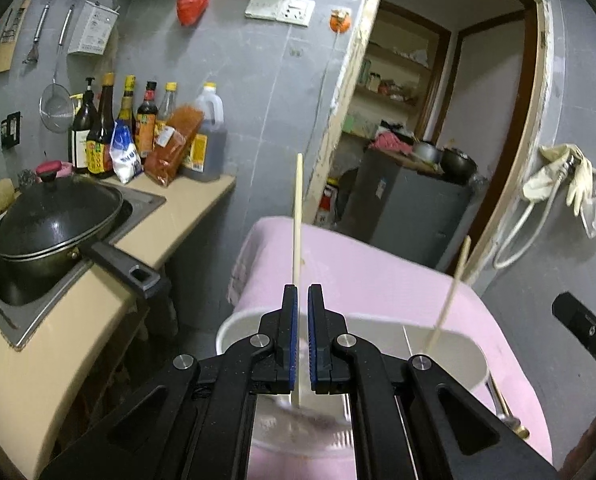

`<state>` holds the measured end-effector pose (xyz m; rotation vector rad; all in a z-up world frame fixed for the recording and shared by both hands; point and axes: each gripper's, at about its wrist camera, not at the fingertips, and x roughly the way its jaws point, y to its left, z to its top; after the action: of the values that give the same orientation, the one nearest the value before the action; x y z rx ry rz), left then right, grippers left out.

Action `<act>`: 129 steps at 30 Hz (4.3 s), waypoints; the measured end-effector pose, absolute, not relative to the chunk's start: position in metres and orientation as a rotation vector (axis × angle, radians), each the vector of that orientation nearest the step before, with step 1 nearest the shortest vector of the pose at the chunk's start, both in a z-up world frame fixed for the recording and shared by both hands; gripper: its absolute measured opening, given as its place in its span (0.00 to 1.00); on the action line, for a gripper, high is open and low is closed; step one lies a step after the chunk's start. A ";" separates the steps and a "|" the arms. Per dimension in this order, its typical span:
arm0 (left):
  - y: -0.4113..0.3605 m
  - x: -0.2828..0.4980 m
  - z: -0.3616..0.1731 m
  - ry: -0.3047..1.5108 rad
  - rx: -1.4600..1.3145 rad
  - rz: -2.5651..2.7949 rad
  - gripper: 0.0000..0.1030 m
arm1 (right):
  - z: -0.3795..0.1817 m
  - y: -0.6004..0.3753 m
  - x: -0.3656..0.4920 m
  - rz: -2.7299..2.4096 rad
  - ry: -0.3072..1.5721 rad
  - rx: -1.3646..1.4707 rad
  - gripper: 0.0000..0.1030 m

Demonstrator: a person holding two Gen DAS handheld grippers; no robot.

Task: Organize utensils
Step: 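Lower the left chopstick into the white basket while the right gripper lowers its chopstick there, then open the left gripper and return it to the utensils while the right gripper does too, then grasp another chopstick with the left gripper while the right gripper grasps one too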

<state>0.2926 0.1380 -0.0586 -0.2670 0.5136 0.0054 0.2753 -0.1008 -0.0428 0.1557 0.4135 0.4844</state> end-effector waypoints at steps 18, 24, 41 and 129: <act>0.065 0.263 -0.014 0.467 -0.266 -0.094 0.69 | -0.014 -0.185 0.251 0.333 0.324 0.174 0.86; 0.023 0.262 -0.001 0.406 -0.195 -0.133 0.79 | -0.011 -0.217 0.248 0.274 0.294 0.154 1.00; -0.063 0.266 -0.055 0.546 -0.096 -0.170 0.80 | -0.053 -0.288 0.273 0.234 0.455 0.105 1.00; -0.022 0.315 -0.156 1.166 -0.279 -0.115 0.03 | -0.175 -0.254 0.408 0.319 1.167 0.209 0.04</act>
<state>0.3146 -0.0222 -0.1564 -0.2787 1.1664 -0.1147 0.4082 -0.2544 -0.1746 0.2090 1.1666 0.3194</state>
